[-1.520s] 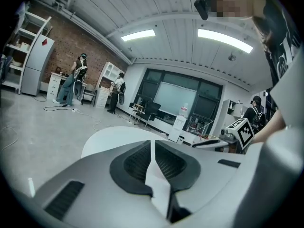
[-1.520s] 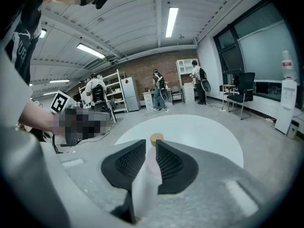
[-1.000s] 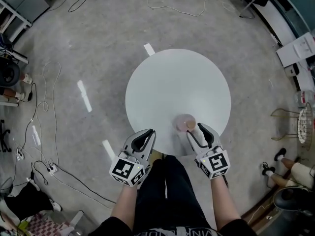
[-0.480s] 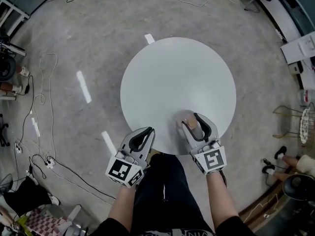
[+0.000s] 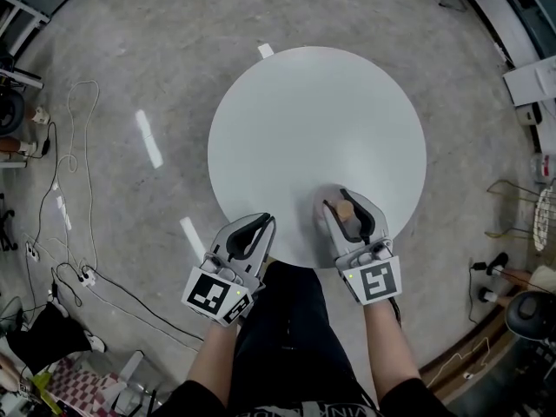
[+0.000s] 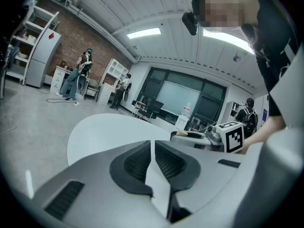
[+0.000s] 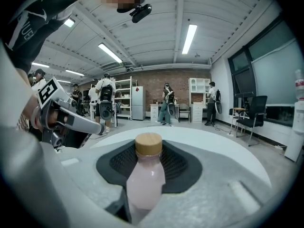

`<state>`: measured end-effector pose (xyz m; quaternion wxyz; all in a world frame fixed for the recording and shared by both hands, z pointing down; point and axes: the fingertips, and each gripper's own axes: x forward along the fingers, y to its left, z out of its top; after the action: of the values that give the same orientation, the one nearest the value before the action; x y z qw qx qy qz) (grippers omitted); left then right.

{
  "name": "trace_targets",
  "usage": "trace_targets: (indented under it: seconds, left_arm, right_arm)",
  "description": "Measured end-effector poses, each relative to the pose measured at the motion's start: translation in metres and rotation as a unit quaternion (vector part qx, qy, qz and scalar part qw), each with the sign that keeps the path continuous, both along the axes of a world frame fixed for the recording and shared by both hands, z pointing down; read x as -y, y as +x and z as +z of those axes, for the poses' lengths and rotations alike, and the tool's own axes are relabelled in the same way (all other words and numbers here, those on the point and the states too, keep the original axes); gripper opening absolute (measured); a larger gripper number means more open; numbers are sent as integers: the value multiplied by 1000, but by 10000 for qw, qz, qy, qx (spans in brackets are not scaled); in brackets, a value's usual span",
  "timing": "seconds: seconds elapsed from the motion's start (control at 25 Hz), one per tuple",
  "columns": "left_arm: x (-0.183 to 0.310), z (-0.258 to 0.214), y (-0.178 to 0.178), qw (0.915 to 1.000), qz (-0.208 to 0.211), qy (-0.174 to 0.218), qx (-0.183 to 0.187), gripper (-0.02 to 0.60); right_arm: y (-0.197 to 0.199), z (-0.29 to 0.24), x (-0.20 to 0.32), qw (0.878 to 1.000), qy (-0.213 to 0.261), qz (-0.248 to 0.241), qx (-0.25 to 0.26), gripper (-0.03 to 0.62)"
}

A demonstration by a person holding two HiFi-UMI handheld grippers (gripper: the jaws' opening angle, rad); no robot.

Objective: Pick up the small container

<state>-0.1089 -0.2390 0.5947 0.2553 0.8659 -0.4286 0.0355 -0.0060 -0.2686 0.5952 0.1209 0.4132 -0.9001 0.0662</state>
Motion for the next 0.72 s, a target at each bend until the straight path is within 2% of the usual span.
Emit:
trace_targets:
  seconds: [0.72]
  left_arm:
    - [-4, -4, -2, 9998, -164, 68, 36, 28]
  right_arm:
    - [4, -4, -1, 9999, -95, -124, 62, 133]
